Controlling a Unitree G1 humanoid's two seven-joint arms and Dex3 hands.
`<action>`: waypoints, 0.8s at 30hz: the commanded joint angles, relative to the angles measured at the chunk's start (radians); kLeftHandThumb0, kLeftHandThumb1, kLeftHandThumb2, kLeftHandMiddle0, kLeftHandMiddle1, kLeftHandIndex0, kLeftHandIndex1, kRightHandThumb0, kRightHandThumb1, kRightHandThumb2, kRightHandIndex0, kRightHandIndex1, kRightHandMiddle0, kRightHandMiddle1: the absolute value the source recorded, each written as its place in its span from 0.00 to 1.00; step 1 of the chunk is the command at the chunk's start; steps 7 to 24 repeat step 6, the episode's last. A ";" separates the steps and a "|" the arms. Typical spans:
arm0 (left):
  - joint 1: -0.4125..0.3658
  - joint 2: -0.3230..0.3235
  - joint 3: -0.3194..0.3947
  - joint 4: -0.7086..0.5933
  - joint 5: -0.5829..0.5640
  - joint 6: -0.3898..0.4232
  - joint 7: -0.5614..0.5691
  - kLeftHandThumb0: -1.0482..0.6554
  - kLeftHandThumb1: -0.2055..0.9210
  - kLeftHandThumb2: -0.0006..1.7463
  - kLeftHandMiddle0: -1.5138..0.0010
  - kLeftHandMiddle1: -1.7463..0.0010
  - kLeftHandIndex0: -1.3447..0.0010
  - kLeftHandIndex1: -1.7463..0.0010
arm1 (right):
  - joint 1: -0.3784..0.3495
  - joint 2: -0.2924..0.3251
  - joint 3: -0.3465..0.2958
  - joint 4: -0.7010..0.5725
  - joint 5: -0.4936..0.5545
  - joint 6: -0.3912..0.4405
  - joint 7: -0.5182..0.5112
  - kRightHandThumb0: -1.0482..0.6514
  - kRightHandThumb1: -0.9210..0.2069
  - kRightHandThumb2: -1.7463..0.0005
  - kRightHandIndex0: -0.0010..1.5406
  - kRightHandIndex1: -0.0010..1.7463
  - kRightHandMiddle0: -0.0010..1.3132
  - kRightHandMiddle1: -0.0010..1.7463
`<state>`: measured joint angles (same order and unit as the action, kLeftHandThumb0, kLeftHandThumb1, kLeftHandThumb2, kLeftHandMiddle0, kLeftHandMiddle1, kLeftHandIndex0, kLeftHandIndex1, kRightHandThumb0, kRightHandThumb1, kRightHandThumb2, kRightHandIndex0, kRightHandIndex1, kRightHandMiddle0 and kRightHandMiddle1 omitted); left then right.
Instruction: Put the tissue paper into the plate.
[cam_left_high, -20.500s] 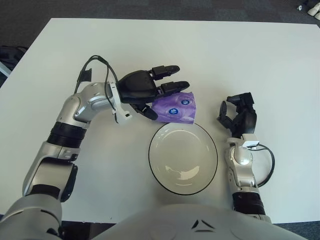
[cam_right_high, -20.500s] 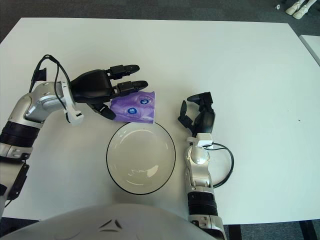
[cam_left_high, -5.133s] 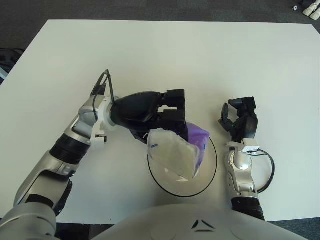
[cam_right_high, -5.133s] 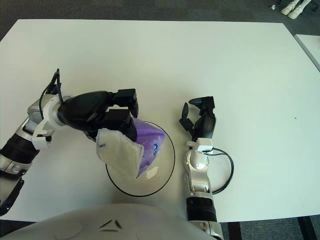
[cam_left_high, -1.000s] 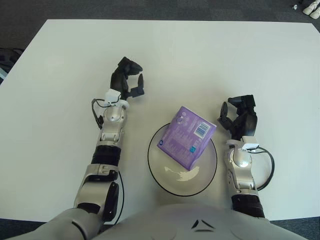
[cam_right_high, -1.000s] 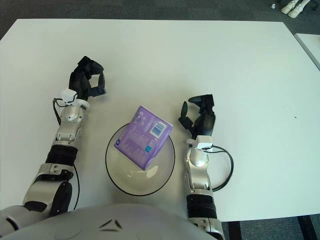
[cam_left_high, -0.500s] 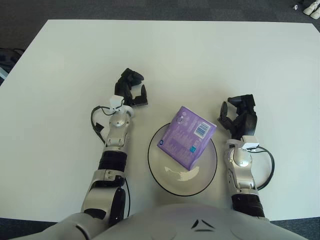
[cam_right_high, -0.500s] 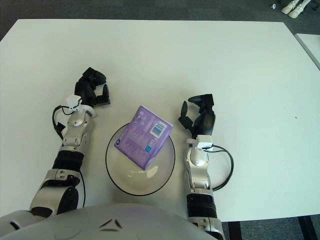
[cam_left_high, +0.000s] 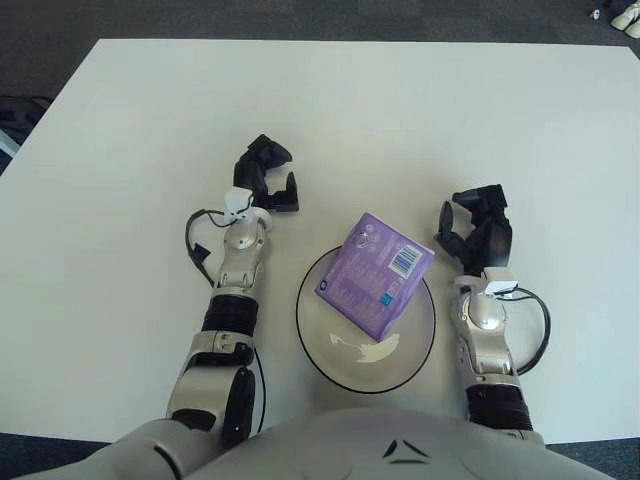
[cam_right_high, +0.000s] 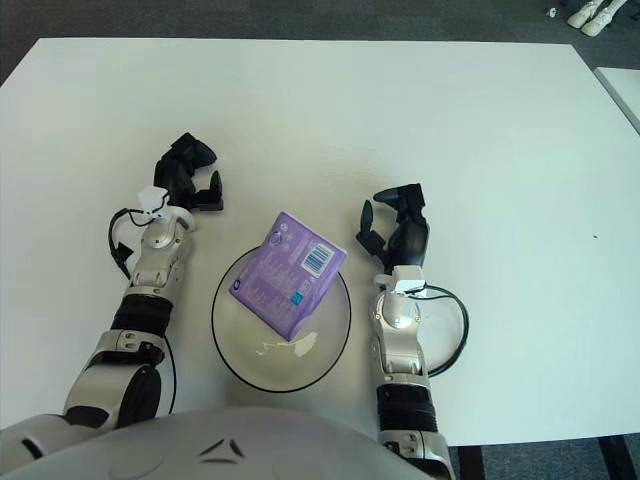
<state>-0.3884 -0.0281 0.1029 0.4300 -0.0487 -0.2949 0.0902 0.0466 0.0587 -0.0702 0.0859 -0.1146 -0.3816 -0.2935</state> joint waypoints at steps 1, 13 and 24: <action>0.017 0.005 0.009 0.082 -0.002 -0.008 -0.006 0.61 0.16 0.93 0.50 0.00 0.37 0.13 | 0.016 -0.010 -0.017 0.059 -0.015 0.056 -0.009 0.39 0.19 0.53 0.35 0.76 0.24 1.00; -0.001 0.007 0.013 0.149 0.006 -0.064 -0.002 0.61 0.14 0.94 0.47 0.00 0.37 0.14 | -0.012 -0.019 -0.023 0.067 -0.030 0.051 -0.016 0.40 0.18 0.53 0.34 0.75 0.24 1.00; -0.001 0.007 0.013 0.149 0.006 -0.064 -0.002 0.61 0.14 0.94 0.47 0.00 0.37 0.14 | -0.012 -0.019 -0.023 0.067 -0.030 0.051 -0.016 0.40 0.18 0.53 0.34 0.75 0.24 1.00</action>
